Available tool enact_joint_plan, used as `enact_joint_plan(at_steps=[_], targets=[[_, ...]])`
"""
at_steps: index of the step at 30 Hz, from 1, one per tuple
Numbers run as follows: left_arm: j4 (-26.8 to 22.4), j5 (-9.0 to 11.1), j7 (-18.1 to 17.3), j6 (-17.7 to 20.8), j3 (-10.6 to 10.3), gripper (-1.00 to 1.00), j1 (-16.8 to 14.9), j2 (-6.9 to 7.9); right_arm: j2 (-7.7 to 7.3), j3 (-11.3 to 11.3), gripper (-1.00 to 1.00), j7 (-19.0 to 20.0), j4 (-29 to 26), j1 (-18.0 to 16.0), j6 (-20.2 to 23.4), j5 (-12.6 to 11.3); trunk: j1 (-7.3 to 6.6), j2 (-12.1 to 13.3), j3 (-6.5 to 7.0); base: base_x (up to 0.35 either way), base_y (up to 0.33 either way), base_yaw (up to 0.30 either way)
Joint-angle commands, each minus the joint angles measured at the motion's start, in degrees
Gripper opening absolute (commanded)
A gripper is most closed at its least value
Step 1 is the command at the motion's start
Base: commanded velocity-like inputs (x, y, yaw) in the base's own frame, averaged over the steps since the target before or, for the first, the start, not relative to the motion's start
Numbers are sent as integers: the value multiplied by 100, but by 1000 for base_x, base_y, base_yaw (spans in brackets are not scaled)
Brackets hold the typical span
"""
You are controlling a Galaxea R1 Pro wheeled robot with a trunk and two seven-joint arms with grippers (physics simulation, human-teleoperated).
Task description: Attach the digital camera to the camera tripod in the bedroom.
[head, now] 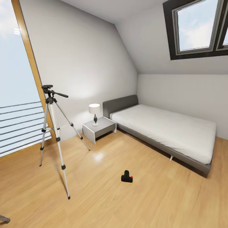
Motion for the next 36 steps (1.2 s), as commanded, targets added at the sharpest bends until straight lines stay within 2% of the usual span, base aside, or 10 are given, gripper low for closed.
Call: enact_joint_plan(at_steps=[1,32,36], targets=[[-3,7,4,-12,5,100,1,-1,-1,2,100,1,0,-1,1,7,3,-2,-3,308,0,0],[-3,16,12,-12,5,100,1,-1,-1,4,100,1,0,-1,-12,7,3,-2,-3,316,0,0],[-3,16,13,-12,5,100,1,-1,-1,6,100,1,0,-1,-114,3,3,-2,-3,317,0,0]])
